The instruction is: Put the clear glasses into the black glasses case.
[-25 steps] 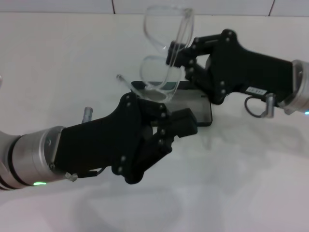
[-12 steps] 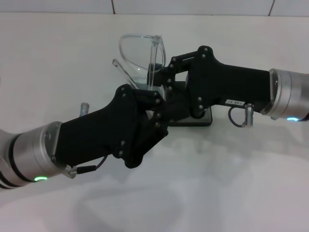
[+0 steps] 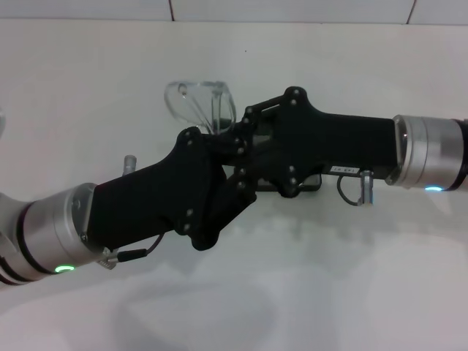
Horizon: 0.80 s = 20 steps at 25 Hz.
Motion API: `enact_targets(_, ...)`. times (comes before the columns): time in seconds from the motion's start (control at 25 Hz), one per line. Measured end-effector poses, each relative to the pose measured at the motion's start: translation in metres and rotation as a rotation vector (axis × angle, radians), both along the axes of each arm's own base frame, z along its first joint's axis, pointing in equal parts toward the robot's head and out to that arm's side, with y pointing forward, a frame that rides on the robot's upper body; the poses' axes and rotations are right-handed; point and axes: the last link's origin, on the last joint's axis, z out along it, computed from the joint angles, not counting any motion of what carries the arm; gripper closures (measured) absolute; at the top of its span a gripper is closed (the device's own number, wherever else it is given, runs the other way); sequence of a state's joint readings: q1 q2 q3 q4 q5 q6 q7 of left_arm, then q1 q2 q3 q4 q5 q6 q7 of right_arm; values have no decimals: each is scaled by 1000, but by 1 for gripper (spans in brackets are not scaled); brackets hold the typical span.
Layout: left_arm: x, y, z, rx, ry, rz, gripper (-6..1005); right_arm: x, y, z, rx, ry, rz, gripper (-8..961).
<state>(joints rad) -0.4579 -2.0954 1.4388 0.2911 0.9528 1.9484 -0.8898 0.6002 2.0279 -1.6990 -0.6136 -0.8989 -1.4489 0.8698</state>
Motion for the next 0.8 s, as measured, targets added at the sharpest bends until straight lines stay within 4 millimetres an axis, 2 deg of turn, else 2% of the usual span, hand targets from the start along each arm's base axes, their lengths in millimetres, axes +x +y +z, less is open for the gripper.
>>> enact_targets(0.36,-3,-1,0,2,5,16,942,-1,0,-1,3,-8,5,887)
enact_targets(0.8,-11,-8,3,-20,34,-1,942,4,6,8,19,-7,-26,888)
